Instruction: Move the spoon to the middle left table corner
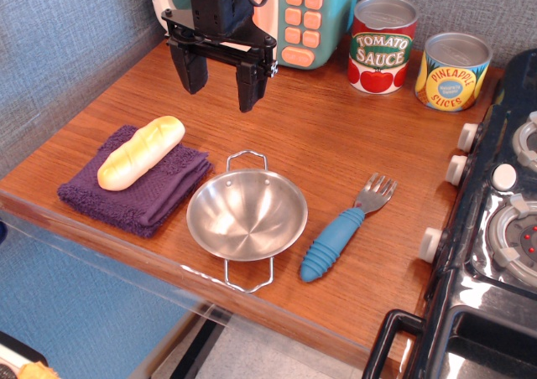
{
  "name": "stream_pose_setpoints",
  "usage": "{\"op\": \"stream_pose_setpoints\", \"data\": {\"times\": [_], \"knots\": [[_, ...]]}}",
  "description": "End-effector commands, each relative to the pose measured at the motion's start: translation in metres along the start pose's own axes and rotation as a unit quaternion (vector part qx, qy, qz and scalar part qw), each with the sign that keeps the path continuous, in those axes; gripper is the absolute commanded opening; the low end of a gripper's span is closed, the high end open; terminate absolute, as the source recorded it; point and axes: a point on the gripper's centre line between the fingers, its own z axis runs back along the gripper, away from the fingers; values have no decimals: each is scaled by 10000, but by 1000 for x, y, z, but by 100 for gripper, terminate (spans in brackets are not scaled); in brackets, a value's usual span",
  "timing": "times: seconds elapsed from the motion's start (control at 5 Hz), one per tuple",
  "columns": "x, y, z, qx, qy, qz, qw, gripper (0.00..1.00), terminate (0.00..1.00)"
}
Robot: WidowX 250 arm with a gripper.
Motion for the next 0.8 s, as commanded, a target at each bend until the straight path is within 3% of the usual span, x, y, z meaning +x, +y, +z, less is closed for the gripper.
{"op": "stream_pose_setpoints", "data": {"times": [0.0, 0.6], "knots": [[0, 0, 0, 0, 0, 0, 10000, 100, 0], [10, -98, 8, -144, -218, -984, 9948, 100, 0]]}}
